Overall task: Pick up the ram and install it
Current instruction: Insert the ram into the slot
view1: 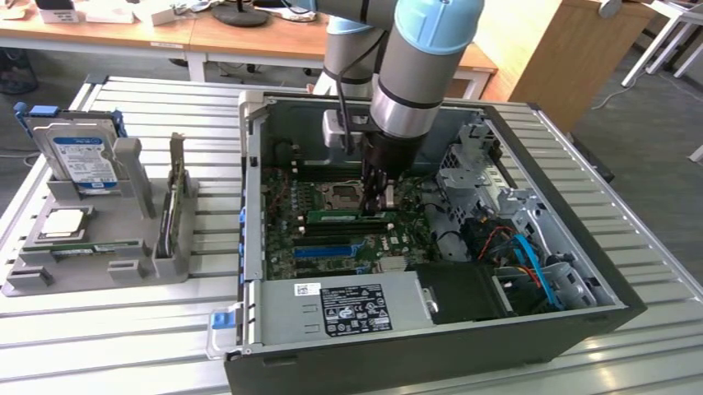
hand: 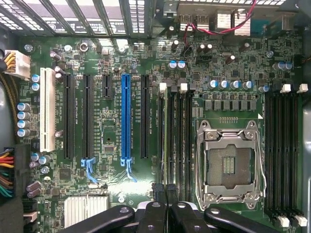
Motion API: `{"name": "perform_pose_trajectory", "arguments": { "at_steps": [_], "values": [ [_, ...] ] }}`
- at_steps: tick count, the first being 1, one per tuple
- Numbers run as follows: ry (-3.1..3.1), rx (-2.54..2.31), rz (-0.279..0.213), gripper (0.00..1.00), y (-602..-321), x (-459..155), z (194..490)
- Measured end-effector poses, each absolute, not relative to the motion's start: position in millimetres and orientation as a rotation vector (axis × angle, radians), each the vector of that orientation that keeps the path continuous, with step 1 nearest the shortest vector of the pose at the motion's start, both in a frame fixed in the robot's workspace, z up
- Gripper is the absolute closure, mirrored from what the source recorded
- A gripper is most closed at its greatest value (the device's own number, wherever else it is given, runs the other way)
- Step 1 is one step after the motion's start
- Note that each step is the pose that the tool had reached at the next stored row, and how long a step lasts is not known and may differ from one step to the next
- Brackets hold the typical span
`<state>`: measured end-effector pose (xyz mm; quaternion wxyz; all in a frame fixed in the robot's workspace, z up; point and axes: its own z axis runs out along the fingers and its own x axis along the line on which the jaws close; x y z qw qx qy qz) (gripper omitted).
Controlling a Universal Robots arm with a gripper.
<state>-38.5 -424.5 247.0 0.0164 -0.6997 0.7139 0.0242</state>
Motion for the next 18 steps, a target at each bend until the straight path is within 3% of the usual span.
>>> {"name": "perform_pose_trajectory", "arguments": {
  "at_steps": [18],
  "values": [
    [2.219,-2.176,0.075,0.88,-424.5,-38.5,240.9]
  ]
}}
